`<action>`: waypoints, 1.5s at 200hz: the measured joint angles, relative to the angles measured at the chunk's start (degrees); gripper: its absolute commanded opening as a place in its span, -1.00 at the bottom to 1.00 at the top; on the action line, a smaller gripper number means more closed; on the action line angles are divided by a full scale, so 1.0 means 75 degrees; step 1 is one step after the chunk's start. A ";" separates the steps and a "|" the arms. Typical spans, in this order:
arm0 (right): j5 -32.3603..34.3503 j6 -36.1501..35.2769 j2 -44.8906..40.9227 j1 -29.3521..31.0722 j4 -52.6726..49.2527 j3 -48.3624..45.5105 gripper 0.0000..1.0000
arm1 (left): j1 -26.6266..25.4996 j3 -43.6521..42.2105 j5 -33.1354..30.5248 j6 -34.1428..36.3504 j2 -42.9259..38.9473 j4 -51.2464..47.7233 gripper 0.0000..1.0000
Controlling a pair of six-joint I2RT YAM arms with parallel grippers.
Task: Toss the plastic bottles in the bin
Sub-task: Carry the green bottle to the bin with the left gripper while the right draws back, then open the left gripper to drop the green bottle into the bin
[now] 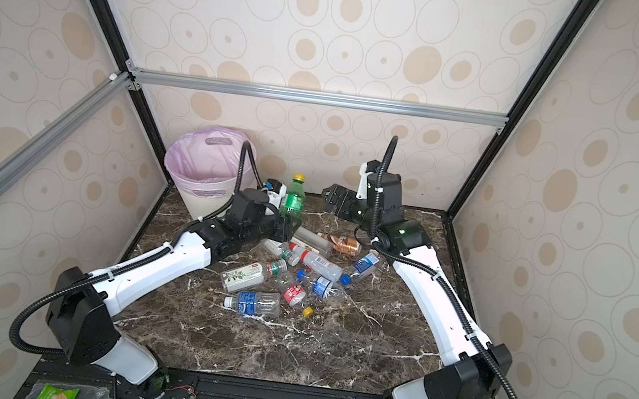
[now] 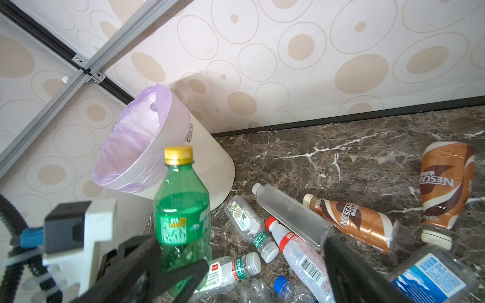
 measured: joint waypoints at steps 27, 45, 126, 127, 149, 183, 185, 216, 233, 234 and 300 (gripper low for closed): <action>-0.0082 -0.0440 0.0000 0.0574 0.0376 0.0000 0.99 | 0.0376 0.0595 -0.0061 0.0248 -0.0131 -0.0353 -0.04; -0.0122 -0.0845 0.0000 0.0930 0.0670 0.0006 0.99 | 0.0539 0.1040 -0.0160 0.0478 -0.0230 -0.0545 -0.03; -0.0356 -0.2151 0.0245 0.1766 0.1113 0.1600 0.99 | 0.1320 0.3765 -0.1174 0.1714 -0.0382 -0.1338 0.00; -0.0353 -0.2157 0.0248 0.1766 0.1116 0.1614 0.99 | 0.1329 0.3789 -0.1186 0.1719 -0.0379 -0.1349 0.00; -0.0300 -0.2279 0.0262 0.1778 0.1139 0.1897 0.99 | 0.1469 0.4683 -0.1626 0.2116 -0.0312 -0.1524 0.00; -0.0195 -0.2378 0.0312 0.1778 0.1116 0.1967 0.99 | 0.1510 0.5219 -0.2454 0.2748 -0.0568 -0.1291 -0.03; -0.0187 -0.2381 0.0315 0.1778 0.1116 0.1967 0.99 | 0.1510 0.5199 -0.2495 0.2786 -0.0612 -0.1262 -0.03; -0.0082 -0.2428 0.0385 0.1778 0.1078 0.1967 0.99 | 0.1545 0.4677 -0.3083 0.3194 -0.1233 -0.0632 0.00; -0.0044 -0.2433 0.0434 0.1778 0.1075 0.1967 0.99 | 0.1722 0.4415 -0.3115 0.3235 -0.1346 -0.0396 0.01; -0.0041 -0.2433 0.0437 0.1778 0.1075 0.1967 0.99 | 0.1734 0.4403 -0.3110 0.3235 -0.1341 -0.0391 0.01; 0.0152 -0.2433 0.0548 0.1778 0.0871 0.1868 0.99 | 0.3031 0.6260 -0.1918 0.2095 0.1938 -0.2634 0.98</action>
